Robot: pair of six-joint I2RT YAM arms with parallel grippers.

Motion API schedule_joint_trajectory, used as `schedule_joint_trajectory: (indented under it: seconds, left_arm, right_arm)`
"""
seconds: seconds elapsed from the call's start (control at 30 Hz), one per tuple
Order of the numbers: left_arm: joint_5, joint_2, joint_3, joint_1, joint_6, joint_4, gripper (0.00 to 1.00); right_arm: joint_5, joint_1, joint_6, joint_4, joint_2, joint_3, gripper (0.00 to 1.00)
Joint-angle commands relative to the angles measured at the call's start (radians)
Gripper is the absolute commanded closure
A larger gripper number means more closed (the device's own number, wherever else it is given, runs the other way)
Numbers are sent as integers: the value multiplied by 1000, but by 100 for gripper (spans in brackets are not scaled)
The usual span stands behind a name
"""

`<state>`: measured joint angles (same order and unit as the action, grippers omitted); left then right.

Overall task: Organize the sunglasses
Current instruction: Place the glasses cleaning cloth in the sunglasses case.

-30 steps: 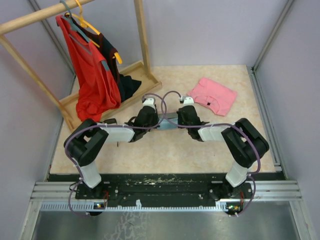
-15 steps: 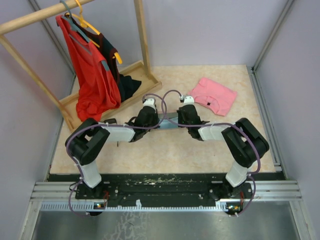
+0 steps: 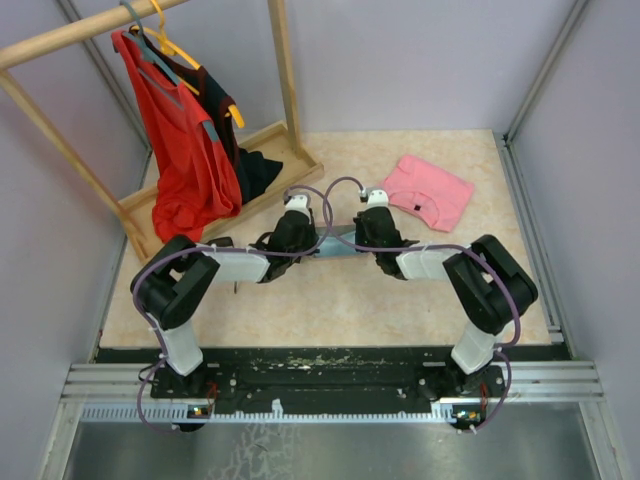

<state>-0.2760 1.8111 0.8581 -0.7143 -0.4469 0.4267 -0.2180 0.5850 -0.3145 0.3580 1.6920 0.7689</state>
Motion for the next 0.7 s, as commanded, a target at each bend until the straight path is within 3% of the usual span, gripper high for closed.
schedule_joint_trajectory:
  seconds: [0.0, 0.47, 0.6, 0.67]
  left_arm:
    - [-3, 16, 21, 9, 11, 27, 100]
    - [17, 20, 6, 12, 10, 41, 100]
    - [11, 16, 6, 12, 15, 38, 88]
    - [6, 10, 2, 12, 17, 38, 82]
  right_arm:
    - [9, -11, 9, 39, 15, 42, 100]
    - [3, -16, 14, 29, 21, 50, 100]
    - [6, -15, 14, 27, 20, 50, 99]
    - [4, -16, 14, 24, 17, 50, 93]
